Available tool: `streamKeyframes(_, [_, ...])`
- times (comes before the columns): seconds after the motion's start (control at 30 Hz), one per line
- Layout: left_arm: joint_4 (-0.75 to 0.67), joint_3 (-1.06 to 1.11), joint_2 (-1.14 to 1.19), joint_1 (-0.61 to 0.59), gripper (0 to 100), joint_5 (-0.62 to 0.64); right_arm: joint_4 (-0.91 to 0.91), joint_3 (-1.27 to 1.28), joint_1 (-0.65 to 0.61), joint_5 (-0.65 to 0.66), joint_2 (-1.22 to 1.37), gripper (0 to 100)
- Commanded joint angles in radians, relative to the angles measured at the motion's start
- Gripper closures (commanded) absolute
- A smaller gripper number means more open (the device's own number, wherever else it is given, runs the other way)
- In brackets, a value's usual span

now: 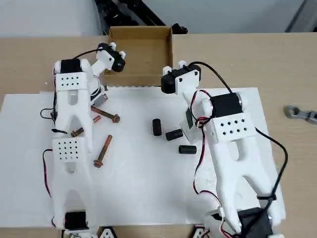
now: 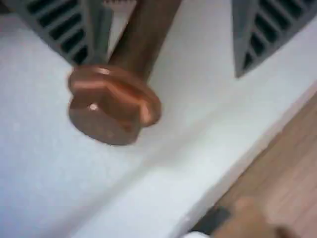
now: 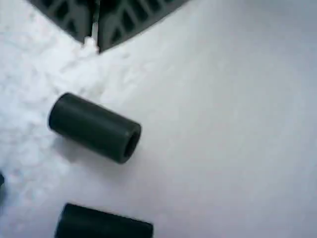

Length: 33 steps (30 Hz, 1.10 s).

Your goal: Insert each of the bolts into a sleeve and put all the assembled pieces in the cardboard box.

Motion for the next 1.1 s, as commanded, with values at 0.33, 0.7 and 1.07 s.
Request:
streamKeyframes(0.33, [0.011, -0.16, 0.13, 0.0, 84, 0.002, -0.004, -0.046, 0.007, 0.006, -0.012, 99.1])
streamKeyframes(0.7, [0.043, -0.094, 0.127, -0.002, 100, -0.002, 0.005, -0.044, 0.007, 0.006, -0.012, 99.1])
streamKeyframes(1.07, [0.046, 0.054, -0.075, 0.005, 100, 0.018, 0.007, -0.043, 0.007, 0.005, -0.012, 99.1])
